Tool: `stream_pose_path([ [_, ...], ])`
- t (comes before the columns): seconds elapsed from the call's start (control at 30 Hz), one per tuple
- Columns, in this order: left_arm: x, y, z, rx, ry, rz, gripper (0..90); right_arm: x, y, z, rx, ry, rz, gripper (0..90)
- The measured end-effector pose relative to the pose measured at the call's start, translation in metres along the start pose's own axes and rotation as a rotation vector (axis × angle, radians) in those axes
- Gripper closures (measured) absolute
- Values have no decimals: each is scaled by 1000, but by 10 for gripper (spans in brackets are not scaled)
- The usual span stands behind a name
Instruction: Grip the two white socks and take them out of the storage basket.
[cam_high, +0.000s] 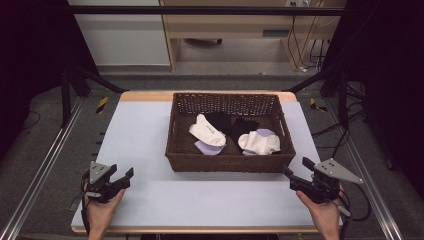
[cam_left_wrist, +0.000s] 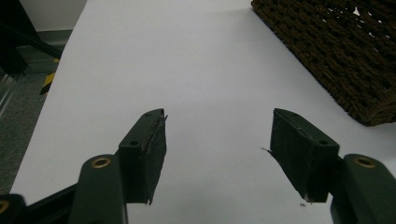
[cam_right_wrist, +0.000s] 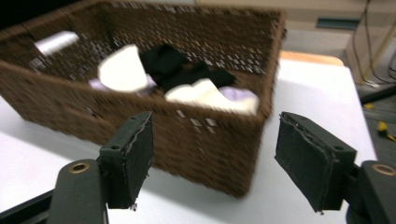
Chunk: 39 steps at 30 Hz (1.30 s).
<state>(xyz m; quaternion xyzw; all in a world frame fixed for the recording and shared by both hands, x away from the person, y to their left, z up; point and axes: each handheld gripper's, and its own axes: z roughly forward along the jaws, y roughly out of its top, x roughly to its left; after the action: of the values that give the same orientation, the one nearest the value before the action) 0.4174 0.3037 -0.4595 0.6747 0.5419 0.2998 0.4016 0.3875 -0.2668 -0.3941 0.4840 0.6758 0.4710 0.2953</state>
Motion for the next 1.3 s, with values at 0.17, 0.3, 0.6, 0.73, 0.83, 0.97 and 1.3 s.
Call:
stream_pose_path([
  [0.17,0,1,0,1,5,5,386,10,16,4,-16,28,-14,251],
  [0.3,1,1,-1,6,14,9,401,24,38,18,-28,53,-60,245],
  [0.6,3,1,-1,5,23,4,410,37,68,49,-44,59,-62,208],
  [0.73,3,2,0,7,21,3,410,37,86,64,-39,54,-28,192],
  [0.83,2,2,1,11,18,6,410,35,95,71,-40,43,-23,193],
  [0.97,2,2,2,15,22,11,410,32,115,92,-33,29,-12,185],
  [1.3,2,2,3,19,19,20,410,26,128,135,27,-5,-46,207],
])
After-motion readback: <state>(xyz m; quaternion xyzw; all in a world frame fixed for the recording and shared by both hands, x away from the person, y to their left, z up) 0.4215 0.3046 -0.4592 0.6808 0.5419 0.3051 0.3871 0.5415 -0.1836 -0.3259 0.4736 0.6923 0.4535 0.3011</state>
